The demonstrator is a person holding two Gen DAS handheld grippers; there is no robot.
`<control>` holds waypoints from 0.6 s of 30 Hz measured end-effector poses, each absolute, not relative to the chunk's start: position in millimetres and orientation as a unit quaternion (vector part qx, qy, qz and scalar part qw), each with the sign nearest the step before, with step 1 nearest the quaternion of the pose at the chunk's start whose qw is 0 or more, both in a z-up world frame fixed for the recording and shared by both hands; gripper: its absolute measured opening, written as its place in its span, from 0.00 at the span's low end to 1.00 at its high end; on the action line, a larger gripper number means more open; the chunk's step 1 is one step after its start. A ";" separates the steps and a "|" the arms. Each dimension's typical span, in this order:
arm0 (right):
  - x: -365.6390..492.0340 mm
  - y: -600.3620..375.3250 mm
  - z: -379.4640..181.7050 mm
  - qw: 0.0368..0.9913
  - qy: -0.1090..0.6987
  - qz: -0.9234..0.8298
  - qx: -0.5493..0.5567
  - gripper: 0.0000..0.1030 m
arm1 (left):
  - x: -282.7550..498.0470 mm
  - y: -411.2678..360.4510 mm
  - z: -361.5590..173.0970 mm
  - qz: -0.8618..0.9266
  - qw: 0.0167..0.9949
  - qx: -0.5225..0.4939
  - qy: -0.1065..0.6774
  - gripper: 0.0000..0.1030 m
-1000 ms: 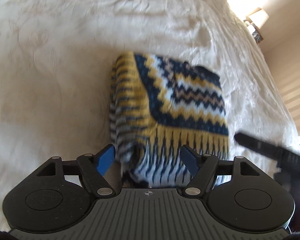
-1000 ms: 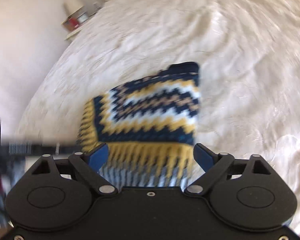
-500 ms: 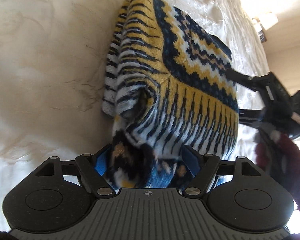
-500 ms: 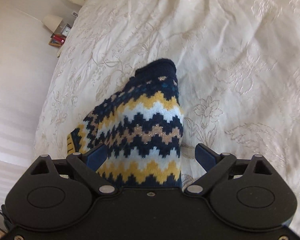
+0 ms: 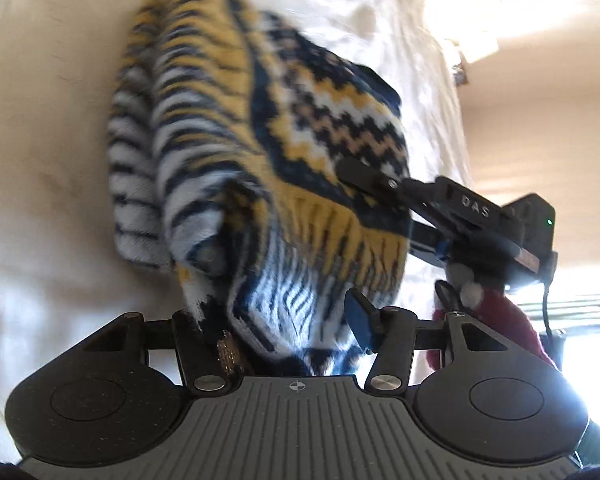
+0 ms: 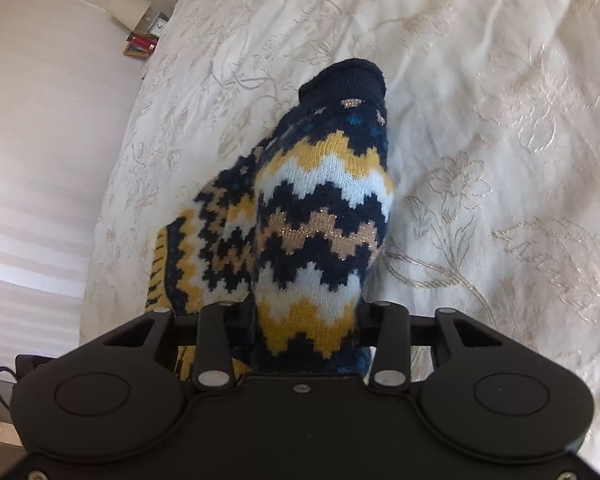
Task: Fold small clothes
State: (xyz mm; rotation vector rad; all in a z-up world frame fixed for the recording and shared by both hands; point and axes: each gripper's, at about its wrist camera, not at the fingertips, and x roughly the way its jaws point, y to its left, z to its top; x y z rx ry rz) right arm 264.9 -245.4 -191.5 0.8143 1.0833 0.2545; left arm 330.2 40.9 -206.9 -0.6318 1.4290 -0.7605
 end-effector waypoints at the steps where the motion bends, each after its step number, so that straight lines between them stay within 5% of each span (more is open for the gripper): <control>1: 260.4 -245.4 -185.3 0.774 0.499 0.117 0.372 0.48 | 323.0 39.1 -201.6 -0.340 0.644 -0.278 0.626 0.51; 13: 124.7 -265.3 -159.5 0.760 0.528 0.122 0.359 0.50 | 184.2 14.5 -186.6 -0.350 0.639 -0.238 0.642 0.51; 18: 82.5 -270.5 -178.9 0.763 0.559 0.074 0.317 0.64 | 146.9 18.3 -202.7 -0.273 0.675 -0.146 0.669 0.52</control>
